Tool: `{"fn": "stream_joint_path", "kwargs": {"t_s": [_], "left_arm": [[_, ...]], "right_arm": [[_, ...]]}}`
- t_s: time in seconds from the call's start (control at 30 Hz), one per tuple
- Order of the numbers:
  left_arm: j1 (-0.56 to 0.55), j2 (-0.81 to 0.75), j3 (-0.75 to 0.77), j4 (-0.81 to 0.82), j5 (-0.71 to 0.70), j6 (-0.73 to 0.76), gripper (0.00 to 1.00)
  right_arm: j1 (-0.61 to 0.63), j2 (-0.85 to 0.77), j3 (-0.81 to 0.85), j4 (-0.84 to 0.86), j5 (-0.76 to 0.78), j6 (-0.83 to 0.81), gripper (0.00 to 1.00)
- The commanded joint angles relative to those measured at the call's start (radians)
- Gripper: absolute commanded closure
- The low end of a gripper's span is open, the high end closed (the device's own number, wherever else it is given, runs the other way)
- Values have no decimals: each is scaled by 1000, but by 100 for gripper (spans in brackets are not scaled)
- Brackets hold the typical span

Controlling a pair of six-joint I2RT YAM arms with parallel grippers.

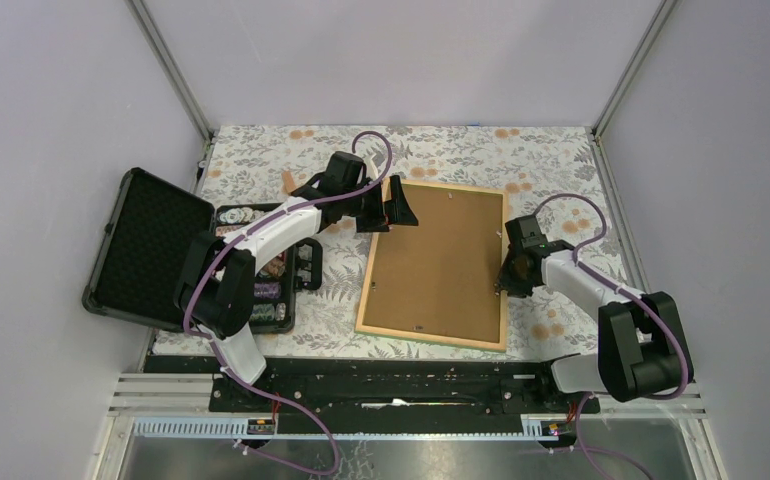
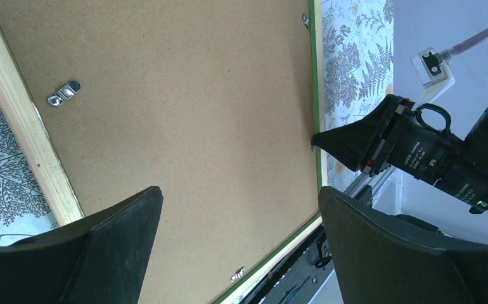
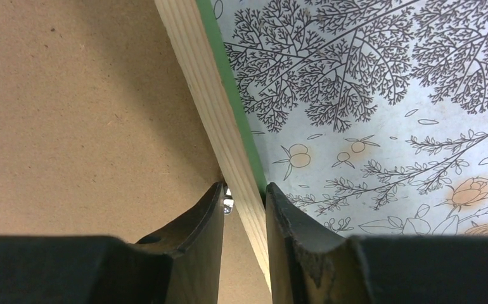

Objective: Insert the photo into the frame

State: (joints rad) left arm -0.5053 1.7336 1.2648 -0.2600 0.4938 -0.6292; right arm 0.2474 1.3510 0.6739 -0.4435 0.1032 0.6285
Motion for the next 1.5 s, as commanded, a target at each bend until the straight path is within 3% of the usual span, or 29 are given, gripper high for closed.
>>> {"fn": "stream_joint_path", "kwargs": {"t_s": [0.0,0.37,0.63,1.0,1.13,1.23,1.47], "left_arm": [[4,-38,-10,52,22,-5,1],[4,-25,-10,62,40,-14,1],[4,-30,-15,67,40,-16,1],[5,-38,-14,67,46,-20,1],[5,-43,-16,67,42,-18,1],[5,-41,-16,68,42,-20,1],[5,-46,-21,75,49,-23,1]], "right_arm": [[-5,31,61,-52,-5,-71,70],[-6,-14,117,-130,5,-130,54],[-6,26,91,-95,2,-130,63],[-4,121,63,-32,14,-126,65],[7,153,41,-56,101,-62,66],[7,140,5,-58,89,29,79],[7,93,-76,-37,89,131,93]]}}
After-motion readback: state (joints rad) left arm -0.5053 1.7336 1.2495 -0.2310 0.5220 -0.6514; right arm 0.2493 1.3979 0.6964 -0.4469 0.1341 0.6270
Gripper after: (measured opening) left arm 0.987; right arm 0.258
